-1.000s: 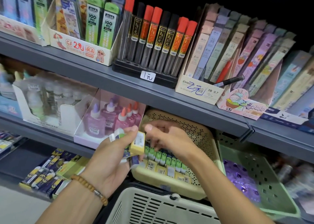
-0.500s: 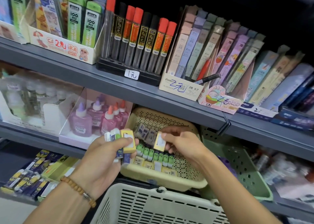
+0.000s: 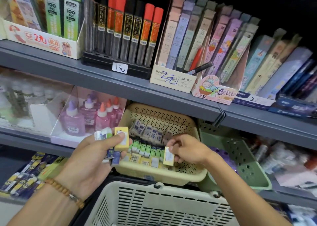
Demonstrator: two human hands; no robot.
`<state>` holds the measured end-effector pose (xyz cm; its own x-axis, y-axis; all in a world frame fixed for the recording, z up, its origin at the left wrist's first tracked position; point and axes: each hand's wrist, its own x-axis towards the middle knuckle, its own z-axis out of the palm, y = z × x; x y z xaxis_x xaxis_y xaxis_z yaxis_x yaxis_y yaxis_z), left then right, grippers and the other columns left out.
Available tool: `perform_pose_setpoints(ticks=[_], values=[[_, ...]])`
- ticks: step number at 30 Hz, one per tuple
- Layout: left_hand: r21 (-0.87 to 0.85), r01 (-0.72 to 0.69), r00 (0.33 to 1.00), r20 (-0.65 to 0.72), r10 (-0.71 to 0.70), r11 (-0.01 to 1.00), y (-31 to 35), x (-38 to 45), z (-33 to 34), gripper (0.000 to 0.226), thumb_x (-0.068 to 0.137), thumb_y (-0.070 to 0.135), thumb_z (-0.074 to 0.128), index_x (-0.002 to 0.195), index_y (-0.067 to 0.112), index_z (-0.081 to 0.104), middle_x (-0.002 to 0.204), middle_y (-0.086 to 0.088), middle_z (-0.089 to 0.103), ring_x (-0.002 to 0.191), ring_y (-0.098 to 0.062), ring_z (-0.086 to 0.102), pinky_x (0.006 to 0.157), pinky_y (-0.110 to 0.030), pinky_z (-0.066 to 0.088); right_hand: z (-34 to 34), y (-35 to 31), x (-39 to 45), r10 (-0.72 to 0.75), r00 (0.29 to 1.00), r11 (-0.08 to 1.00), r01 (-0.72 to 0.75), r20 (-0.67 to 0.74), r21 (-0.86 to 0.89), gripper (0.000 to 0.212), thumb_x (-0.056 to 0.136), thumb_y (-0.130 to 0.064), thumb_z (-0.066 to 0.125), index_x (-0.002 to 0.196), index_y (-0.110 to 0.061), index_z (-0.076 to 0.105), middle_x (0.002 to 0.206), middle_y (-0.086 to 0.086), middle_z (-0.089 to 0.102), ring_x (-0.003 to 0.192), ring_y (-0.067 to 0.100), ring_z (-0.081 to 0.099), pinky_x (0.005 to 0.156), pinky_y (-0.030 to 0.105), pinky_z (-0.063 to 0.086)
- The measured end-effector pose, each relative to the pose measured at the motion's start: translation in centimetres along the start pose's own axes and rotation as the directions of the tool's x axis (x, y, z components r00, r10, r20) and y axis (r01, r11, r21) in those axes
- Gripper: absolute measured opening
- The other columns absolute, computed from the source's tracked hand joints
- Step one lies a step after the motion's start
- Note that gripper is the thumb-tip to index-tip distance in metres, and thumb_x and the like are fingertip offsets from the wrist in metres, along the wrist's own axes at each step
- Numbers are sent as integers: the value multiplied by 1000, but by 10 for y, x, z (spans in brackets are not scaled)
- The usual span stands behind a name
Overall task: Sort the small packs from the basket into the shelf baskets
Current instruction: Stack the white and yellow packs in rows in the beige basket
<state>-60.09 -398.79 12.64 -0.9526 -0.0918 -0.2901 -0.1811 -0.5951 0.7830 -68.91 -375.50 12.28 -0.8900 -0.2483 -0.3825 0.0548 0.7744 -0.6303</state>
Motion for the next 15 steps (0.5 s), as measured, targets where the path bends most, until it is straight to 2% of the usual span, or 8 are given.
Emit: perform_pose_setpoints(ticks=[3,5,7,9,11,13,15], values=[[-1,5,1000,14,-5,1000,-3,-1,6,23,74,9,67,94,-2,69,83,-20,72,57,-16,62,50,-21,53,0,3,-5,-23,999,987,15,-45,-160,17,97,-11,52,87,-20,62,74,-10,57,69,6,55,67,23,46],[5,14,1000,12,-14,1000,-4,-1,8,19,78,8,66,95,-1,68,84,-20,72,57,-16,60,50,-22,53,0,-1,-4,-38,998,951,20,-53,-309,18,95,-10,50,92,-19,65,85,-11,61,80,6,55,72,23,44],[-5,14,1000,12,-14,1000,-4,-1,9,22,77,7,66,98,-1,67,84,-20,72,57,-16,62,51,-22,54,1,-4,-2,8,1000,894,-16,-20,-447,23,94,-5,48,104,-10,68,104,1,68,95,16,62,81,28,51],[-24,6,1000,17,-6,1000,-2,-1,8,28,74,8,66,100,-1,66,84,-21,72,57,-16,65,51,-20,54,4,-5,0,61,998,849,-51,2,-526,29,91,0,48,112,-2,68,119,12,67,107,24,63,91,34,53],[-32,-3,1000,26,4,999,-1,-1,6,32,72,9,66,103,-1,66,86,-21,72,60,-16,67,52,-21,55,9,-3,1,70,997,836,-52,12,-547,28,91,1,50,110,-4,69,120,9,68,108,22,63,93,32,53],[-37,-2,1000,31,3,999,0,0,4,36,70,9,67,105,0,67,89,-22,73,64,-16,69,52,-21,55,13,-2,2,77,997,824,-50,23,-564,27,91,1,51,108,-8,70,118,5,67,102,19,62,87,26,50],[-26,1,1000,31,0,1000,0,-1,4,38,69,9,68,105,0,68,93,-22,73,67,-16,70,54,-22,56,14,-3,2,68,998,816,-58,-5,-575,23,94,-3,48,101,-12,69,110,4,67,95,16,61,83,27,49]])
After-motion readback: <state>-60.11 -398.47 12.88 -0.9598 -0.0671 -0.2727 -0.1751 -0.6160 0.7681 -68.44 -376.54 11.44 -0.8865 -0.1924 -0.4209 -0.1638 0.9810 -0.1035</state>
